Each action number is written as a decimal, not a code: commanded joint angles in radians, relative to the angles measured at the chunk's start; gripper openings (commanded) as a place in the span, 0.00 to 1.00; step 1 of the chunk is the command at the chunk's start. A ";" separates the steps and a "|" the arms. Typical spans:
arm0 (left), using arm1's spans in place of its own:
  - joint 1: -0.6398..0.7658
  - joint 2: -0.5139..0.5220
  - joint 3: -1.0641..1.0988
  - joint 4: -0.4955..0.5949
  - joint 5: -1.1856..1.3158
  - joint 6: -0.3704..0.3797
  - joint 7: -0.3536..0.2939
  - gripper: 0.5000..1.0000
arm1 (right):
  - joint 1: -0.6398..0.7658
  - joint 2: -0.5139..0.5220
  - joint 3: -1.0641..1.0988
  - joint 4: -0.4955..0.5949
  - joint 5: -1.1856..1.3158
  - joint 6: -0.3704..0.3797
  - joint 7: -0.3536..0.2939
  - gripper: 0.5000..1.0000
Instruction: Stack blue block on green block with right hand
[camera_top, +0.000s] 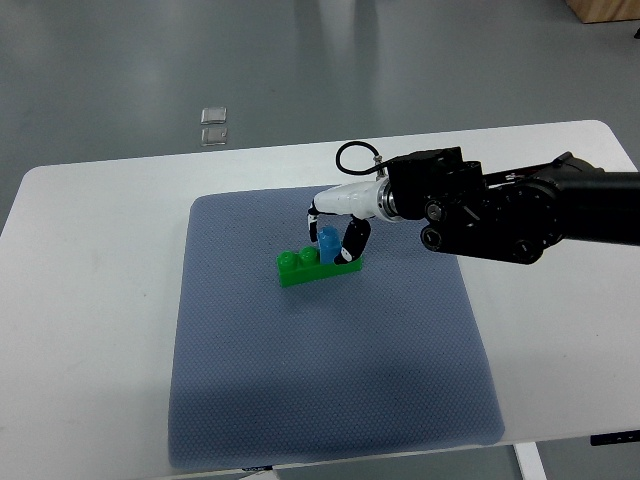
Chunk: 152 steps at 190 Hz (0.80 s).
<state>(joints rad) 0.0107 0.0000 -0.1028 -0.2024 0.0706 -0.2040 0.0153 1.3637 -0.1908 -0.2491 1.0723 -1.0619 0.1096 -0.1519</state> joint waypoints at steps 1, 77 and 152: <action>0.000 0.000 0.000 0.000 0.000 0.000 0.000 1.00 | 0.002 -0.004 0.001 0.001 0.000 0.001 0.000 0.83; 0.000 0.000 0.000 0.000 0.000 0.000 0.000 1.00 | 0.063 -0.093 0.169 0.008 0.152 0.087 0.000 0.83; 0.000 0.000 0.006 -0.005 0.000 0.000 0.000 1.00 | -0.333 -0.148 0.849 -0.184 0.511 0.111 0.018 0.83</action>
<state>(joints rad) 0.0107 0.0000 -0.0997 -0.2033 0.0706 -0.2040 0.0153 1.1720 -0.3562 0.3923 0.9339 -0.6227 0.2186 -0.1372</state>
